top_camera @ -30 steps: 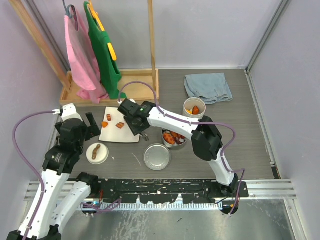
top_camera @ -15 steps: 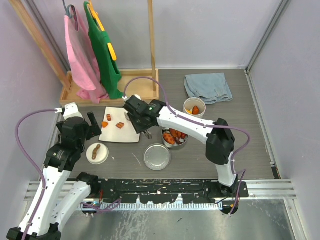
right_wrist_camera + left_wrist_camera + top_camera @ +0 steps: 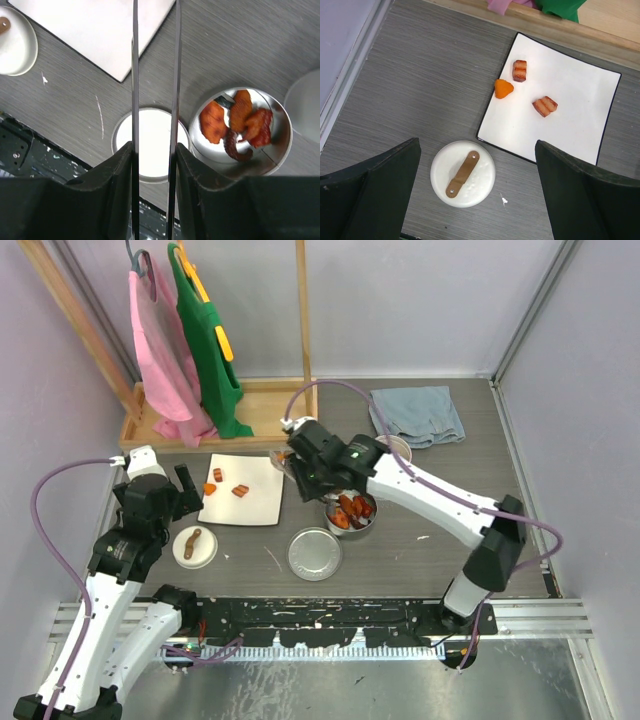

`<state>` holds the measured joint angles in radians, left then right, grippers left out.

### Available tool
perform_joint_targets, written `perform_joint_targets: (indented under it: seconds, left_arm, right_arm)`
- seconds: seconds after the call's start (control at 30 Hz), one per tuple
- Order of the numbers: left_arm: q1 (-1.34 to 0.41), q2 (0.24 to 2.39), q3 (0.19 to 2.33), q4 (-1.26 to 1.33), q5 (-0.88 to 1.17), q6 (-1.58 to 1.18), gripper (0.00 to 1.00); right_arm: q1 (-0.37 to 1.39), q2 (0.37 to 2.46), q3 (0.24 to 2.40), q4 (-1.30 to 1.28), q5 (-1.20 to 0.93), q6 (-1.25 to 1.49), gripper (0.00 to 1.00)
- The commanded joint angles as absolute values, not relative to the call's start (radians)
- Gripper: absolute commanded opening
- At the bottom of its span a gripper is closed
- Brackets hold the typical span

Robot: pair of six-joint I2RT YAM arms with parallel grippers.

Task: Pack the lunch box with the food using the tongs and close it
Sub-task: Pick up the fake food from the plate, then place the fake food in the packing box.

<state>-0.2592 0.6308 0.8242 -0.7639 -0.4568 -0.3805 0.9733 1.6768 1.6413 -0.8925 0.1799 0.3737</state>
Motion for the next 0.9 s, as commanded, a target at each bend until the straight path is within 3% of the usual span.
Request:
perform_joint_targets:
  seconds: [0.0,0.23,0.4,0.87]
  left_arm:
    - [-0.255,0.623,0.830,-0.741,-0.461,-0.387,0.98]
    - [-0.254,0.632,0.830,-0.738,-0.457,-0.386,0.98]
    - [-0.253,0.634,0.830,-0.739,-0.457,-0.385,0.98]
    - [-0.253,0.632,0.830,-0.739,-0.455,-0.384,0.98]
  right_arm:
    - [0.876,1.507,1.556,-0.912,0.123,0.359,0.40]
    - [0.824,1.367,1.456,-1.030,0.149,0.329,0.41]
    - [0.819,1.345,1.441,-1.152,0.341,0.348,0.41]
    - [0.819,1.272,1.333,-1.281,0.121,0.331,0.41]
